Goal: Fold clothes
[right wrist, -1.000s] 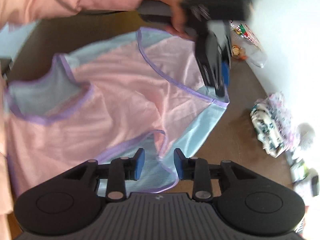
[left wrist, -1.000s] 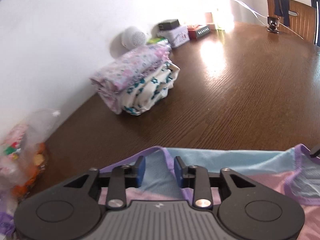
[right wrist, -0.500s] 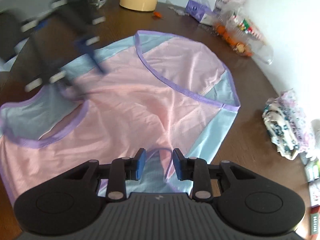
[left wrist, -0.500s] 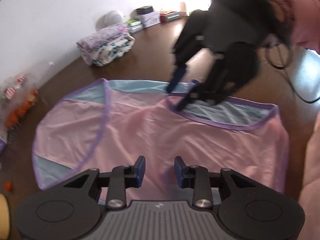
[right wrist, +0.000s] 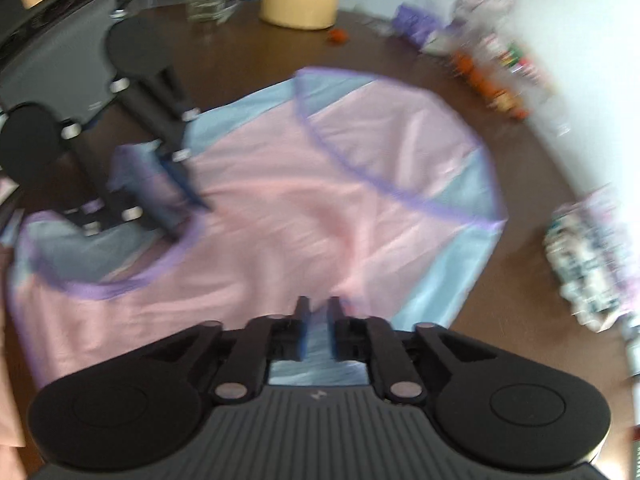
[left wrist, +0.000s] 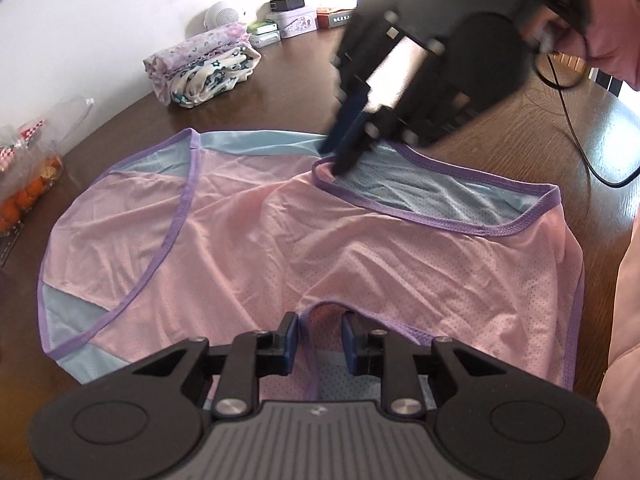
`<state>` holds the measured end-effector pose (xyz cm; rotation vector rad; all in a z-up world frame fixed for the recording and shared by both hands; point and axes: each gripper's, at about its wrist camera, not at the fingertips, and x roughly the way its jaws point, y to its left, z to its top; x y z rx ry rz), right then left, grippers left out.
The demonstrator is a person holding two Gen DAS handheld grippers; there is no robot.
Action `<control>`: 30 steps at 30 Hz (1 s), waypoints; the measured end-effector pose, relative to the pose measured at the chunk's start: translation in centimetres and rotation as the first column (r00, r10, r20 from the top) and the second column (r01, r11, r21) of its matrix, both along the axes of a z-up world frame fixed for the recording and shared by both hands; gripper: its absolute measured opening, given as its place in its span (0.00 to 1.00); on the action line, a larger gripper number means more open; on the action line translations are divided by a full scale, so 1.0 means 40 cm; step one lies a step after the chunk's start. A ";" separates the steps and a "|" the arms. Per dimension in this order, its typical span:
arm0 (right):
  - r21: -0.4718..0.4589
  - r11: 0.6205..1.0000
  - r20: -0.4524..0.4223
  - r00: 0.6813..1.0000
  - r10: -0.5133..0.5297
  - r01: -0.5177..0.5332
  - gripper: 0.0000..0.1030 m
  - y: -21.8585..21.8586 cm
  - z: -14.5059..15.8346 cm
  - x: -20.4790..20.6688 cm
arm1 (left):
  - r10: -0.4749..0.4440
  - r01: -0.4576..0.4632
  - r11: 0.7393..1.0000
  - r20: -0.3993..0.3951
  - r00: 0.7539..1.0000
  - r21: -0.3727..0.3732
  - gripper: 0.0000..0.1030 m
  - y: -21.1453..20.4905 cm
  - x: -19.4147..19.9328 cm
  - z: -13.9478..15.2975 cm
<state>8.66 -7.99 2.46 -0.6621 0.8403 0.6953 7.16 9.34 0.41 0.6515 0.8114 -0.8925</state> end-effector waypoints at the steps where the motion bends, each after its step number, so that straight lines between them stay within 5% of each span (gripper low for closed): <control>1: -0.013 1.000 -0.004 1.000 0.001 -0.001 0.12 -0.005 0.001 0.010 | 0.000 0.000 1.000 0.001 1.000 0.001 0.21 -0.001 -0.001 0.000; 5: -0.091 0.993 -0.025 0.997 0.070 -0.072 0.12 -0.006 -0.013 0.037 | 0.003 -0.003 1.000 0.007 1.000 0.007 0.21 -0.004 0.002 0.002; 10: -0.121 0.977 -0.056 0.983 0.172 -0.178 0.25 0.023 -0.033 0.053 | 0.008 -0.008 1.000 0.008 1.000 0.012 0.20 -0.008 0.013 0.004; 11: -0.124 0.974 -0.065 0.981 0.185 -0.192 0.24 0.027 -0.035 0.054 | 0.002 -0.002 1.000 0.006 1.000 0.015 0.13 -0.010 0.013 0.004; 13: -0.119 0.969 -0.095 0.974 0.207 -0.218 0.05 0.031 -0.036 0.054 | -0.015 0.015 1.000 0.008 1.000 0.024 0.07 -0.012 0.009 0.003; 15: -0.126 0.962 -0.115 0.967 0.228 -0.241 0.02 0.032 -0.038 0.047 | -0.028 0.027 0.999 0.012 1.000 0.030 0.03 -0.013 0.006 0.002; 30: -0.037 0.951 -0.194 0.936 0.295 -0.308 0.06 0.001 -0.030 0.005 | 0.012 -0.012 0.999 -0.005 1.000 0.040 0.02 0.039 -0.022 0.014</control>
